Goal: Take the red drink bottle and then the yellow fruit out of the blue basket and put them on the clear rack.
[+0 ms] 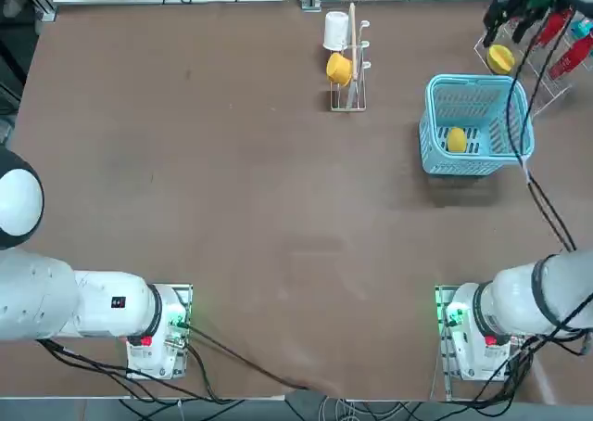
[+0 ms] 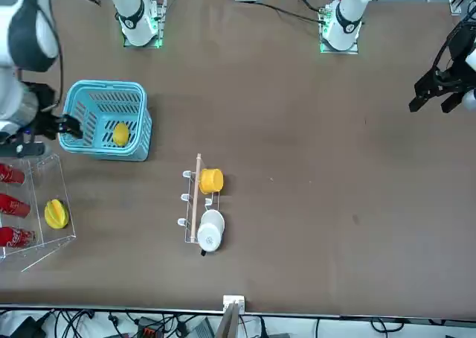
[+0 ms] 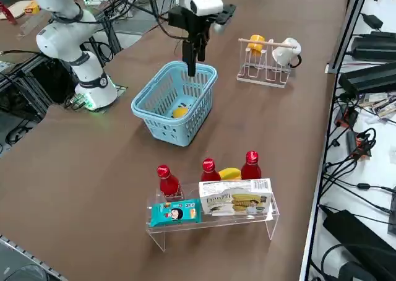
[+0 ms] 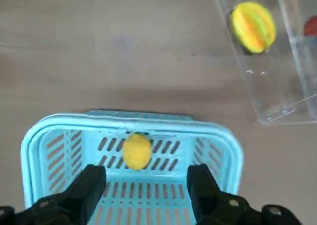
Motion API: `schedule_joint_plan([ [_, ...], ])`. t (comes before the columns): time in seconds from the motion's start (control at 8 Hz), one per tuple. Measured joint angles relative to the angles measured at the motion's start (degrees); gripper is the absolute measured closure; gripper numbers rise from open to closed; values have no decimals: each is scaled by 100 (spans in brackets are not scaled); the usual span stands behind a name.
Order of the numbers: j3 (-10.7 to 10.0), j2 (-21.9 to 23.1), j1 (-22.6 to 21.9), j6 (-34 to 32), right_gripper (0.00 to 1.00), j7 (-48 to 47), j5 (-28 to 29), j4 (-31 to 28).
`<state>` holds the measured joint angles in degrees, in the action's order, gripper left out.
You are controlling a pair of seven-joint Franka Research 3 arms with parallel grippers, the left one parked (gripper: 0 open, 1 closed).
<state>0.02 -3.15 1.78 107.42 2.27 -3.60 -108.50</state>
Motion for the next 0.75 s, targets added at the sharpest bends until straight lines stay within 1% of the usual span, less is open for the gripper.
schedule_joint_plan([
  [0.25, -31, 518, 6, 917, 0, -17, 129, -1208],
  [0.38, -33, 691, 8, 1372, 0, -32, 135, -1768],
  [0.5, -35, 788, 11, 1760, 0, -45, 136, -2219],
  [0.75, -64, 822, 20, 2627, 0, -56, 140, -2885],
])
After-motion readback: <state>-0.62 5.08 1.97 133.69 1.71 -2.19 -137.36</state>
